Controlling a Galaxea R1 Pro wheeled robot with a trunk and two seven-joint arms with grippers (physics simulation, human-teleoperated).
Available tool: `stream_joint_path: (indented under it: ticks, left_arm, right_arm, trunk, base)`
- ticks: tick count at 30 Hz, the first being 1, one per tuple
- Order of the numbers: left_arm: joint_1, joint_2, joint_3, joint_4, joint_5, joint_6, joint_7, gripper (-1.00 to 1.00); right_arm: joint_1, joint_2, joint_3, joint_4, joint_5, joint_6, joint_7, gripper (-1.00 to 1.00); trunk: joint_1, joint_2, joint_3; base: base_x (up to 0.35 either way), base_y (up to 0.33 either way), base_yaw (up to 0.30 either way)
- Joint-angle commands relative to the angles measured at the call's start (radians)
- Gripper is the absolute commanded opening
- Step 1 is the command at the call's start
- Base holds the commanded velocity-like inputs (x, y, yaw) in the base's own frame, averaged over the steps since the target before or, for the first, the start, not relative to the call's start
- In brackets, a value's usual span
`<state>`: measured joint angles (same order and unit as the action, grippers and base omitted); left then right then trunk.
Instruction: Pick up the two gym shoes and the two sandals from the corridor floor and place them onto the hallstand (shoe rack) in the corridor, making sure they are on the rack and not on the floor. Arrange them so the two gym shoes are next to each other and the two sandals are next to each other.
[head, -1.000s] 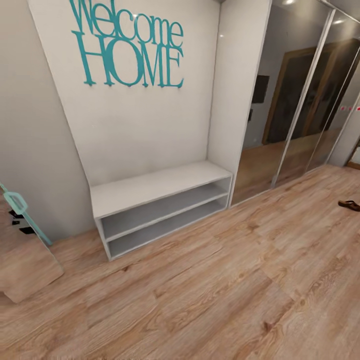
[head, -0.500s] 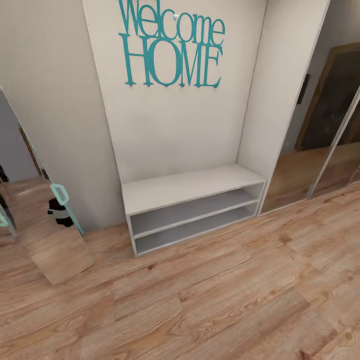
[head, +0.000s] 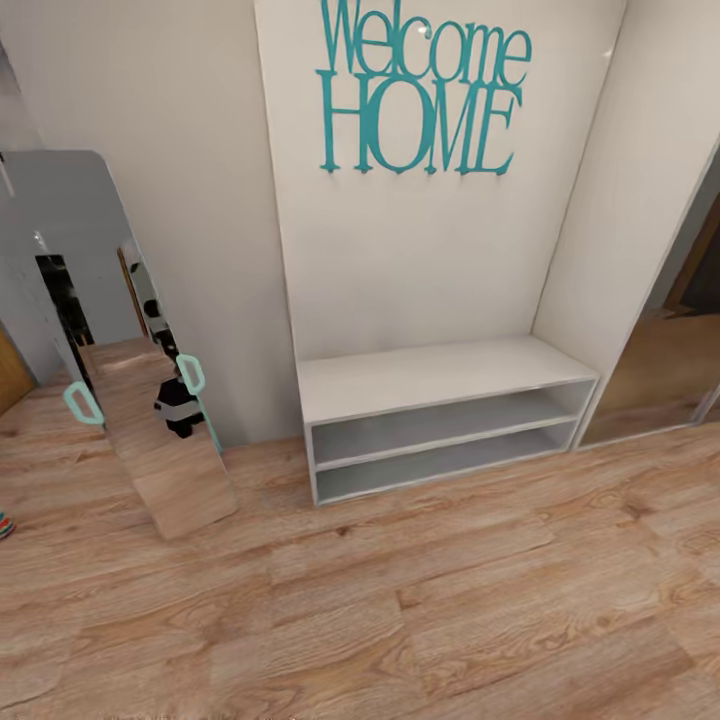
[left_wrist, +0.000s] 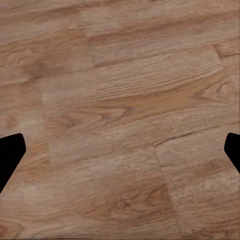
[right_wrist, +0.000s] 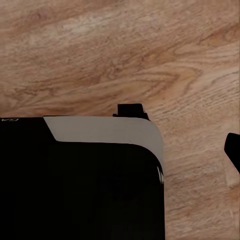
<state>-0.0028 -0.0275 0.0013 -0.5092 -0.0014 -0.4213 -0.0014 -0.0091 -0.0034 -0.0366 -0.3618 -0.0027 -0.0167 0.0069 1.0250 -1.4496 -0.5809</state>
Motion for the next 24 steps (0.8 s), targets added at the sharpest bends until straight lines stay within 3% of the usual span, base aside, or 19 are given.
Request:
stream_joint_path:
  ticks: [1, 24]
  left_arm:
    - [0.0, 0.0, 0.0, 0.0, 0.0, -0.002, 0.0, 1.0]
    - [0.0, 0.0, 0.0, 0.0, 0.0, -0.002, 0.0, 1.0]
  right_arm:
    - [0.0, 0.0, -0.003, 0.0, 0.0, -0.002, 0.001, 1.0]
    - [0.0, 0.0, -0.003, 0.0, 0.0, -0.002, 0.001, 1.0]
  trunk:
    - [0.0, 0.0, -0.001]
    - [0.0, 0.0, -0.001]
  base:
    - [0.0, 0.002, 0.299]
    - [0.0, 0.0, 0.299]
